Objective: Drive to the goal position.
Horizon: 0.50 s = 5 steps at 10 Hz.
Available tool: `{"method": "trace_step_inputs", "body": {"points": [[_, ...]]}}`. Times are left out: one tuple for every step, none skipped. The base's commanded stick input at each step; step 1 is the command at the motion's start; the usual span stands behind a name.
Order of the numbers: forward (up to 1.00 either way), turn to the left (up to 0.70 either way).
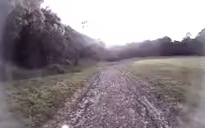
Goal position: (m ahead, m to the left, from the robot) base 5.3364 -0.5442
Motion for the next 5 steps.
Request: {"method": "trace_step_inputs", "body": {"points": [[0.5, -0.05], [0.5, -0.37], [0.5, -0.42], [0.5, -0.45], [0.5, 0.0]]}}
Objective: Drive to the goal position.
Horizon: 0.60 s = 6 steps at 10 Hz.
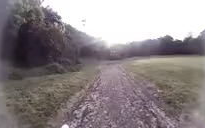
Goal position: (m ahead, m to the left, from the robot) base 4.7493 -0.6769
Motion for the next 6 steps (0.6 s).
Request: {"method": "trace_step_inputs", "body": {"points": [[0.5, 0.0], [0.5, 0.0], [0.5, 0.0], [0.5, 0.0], [0.5, 0.0], [0.5, -0.15]]}}
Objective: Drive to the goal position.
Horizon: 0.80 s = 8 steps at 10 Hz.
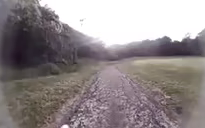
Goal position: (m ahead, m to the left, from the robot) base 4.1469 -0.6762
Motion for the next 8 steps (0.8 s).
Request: {"method": "trace_step_inputs", "body": {"points": [[0.5, -0.5], [0.5, -0.5], [0.5, 0.0], [0.5, 0.0], [0.5, 0.0], [0.5, -0.13], [0.5, -0.36], [0.5, -0.46]]}}
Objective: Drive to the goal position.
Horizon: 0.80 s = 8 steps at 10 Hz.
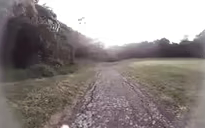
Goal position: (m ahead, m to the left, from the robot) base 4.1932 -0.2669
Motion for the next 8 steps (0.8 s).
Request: {"method": "trace_step_inputs", "body": {"points": [[0.5, -0.19], [0.5, 0.07], [0.5, 0.06], [0.5, 0.02], [0.5, 0.07], [0.5, 0.04], [0.5, -0.5], [0.5, -0.5]]}}
